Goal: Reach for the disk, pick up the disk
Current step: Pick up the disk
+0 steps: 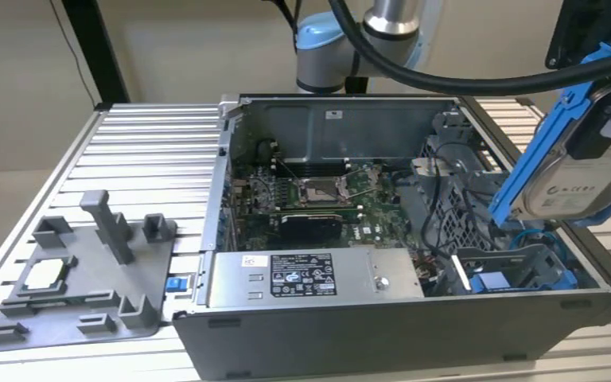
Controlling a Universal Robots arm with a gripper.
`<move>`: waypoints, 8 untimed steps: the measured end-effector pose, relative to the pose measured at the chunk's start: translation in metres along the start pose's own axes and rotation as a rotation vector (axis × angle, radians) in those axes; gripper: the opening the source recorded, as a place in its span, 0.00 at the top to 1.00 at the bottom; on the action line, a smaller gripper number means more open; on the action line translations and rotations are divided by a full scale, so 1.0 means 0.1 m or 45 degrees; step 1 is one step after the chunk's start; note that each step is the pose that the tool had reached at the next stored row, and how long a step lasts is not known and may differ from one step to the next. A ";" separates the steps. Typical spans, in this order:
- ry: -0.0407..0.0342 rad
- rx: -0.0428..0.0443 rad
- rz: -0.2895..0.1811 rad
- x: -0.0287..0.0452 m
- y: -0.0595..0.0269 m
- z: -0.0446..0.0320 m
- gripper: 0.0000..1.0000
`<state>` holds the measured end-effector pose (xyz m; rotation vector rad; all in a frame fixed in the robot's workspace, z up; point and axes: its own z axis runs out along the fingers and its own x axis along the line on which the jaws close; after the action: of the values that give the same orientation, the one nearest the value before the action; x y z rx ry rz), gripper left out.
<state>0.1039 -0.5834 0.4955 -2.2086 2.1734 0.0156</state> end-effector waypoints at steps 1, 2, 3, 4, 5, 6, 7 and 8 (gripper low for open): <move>0.0000 0.000 0.000 0.009 -0.018 0.001 1.00; -0.0001 0.000 0.000 0.018 -0.033 0.001 1.00; 0.0000 0.000 0.000 0.026 -0.043 0.001 1.00; 0.0000 0.000 0.000 0.033 -0.049 0.001 1.00; -0.0001 0.000 0.000 0.035 -0.049 0.001 1.00; -0.0001 0.000 0.000 0.035 -0.049 0.001 1.00; -0.0001 0.000 0.000 0.035 -0.049 0.001 1.00; 0.0000 0.000 0.000 0.035 -0.049 0.000 1.00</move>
<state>0.1088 -0.5868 0.4954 -2.2087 2.1738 0.0159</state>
